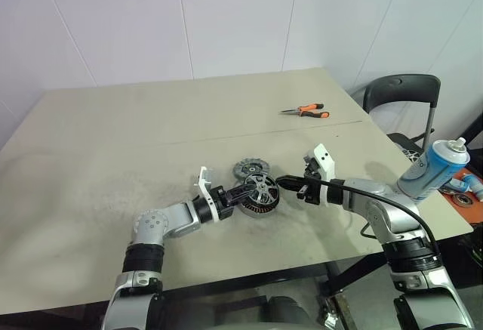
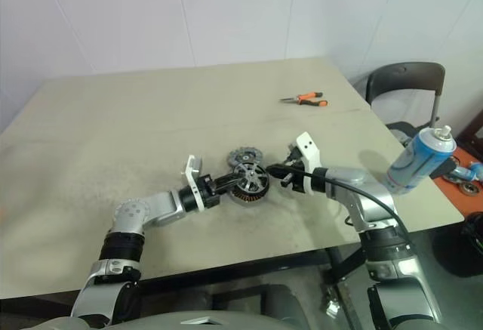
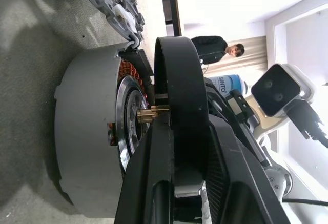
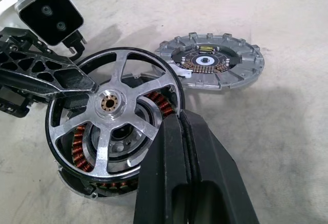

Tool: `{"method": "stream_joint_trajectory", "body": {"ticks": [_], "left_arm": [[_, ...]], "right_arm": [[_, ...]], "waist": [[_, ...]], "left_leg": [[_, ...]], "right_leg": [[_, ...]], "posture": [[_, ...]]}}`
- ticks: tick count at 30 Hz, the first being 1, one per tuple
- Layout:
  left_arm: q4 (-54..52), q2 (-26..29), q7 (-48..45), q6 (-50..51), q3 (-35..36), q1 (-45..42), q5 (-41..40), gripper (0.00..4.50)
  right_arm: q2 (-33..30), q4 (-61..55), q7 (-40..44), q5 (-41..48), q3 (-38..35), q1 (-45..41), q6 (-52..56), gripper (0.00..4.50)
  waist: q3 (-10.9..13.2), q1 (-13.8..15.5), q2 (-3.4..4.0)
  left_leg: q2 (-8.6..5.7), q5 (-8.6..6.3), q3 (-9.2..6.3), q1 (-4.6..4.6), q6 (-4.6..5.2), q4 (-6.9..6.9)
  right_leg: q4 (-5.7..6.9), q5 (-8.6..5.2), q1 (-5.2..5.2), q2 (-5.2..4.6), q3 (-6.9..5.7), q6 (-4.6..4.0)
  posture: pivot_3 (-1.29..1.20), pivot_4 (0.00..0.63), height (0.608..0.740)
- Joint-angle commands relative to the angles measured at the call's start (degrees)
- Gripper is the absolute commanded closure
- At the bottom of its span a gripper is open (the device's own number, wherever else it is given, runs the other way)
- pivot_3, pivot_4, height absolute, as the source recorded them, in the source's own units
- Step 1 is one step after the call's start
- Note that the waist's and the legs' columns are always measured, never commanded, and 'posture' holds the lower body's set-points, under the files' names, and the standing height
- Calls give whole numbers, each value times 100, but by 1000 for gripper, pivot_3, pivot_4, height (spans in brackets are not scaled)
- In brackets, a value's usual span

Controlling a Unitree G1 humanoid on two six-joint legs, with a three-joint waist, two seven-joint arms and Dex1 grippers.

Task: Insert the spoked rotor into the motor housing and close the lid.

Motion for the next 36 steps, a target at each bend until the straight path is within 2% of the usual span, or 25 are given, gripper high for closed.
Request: {"method": "stream_joint_trajectory", "body": {"ticks": [1, 6, 11, 21, 27, 36], "left_arm": [[-21, 111, -388, 94, -65, 176, 233, 4033], [-1091, 126, 73, 704, 244, 730, -280, 4033], [-1388, -5, 375, 822, 373, 985, -372, 4033], [-1225, -132, 281, 471, 404, 857, -125, 4033], [-709, -220, 128, 243, 427, 274, 64, 4033], [-476, -146, -371, 185, 274, 299, 454, 4033]], "right_arm": [[-72, -204, 30, 1, -35, -77, -95, 4500], [-65, -156, 47, -22, 12, -92, -136, 4500], [-29, -80, 89, -80, 88, -128, -197, 4500], [-44, -87, 141, -132, 124, -93, -243, 4500], [-66, -168, 141, -143, 141, -15, -229, 4500], [-71, -178, 136, -158, 173, 2, -249, 4500]], "waist": [[-1, -8, 1], [-2, -48, 3], [-2, -2, 3], [-3, -6, 2], [-2, 2, 2], [-2, -13, 3]], "left_leg": [[0, 0, 0, 0, 0, 0], [16, -1, 1, 1, 2, -3], [23, -2, -3, -1, 4, -5], [6, -2, 1, 2, 3, 0], [2, -2, -1, 1, 3, 3], [4, -2, 0, 3, 3, 0]], "right_leg": [[0, 0, 0, 0, 0, 0], [0, 4, -2, 1, 2, 8], [0, 6, -4, 1, 1, 16], [-1, -1, 1, -3, 2, 2], [-1, -1, 2, -2, 0, 3], [0, 0, 1, 0, 1, 3]], "posture": [[0, 0, 740], [0, 0, 740], [0, 0, 740], [0, 0, 740], [0, 0, 740], [0, 0, 740]]}}
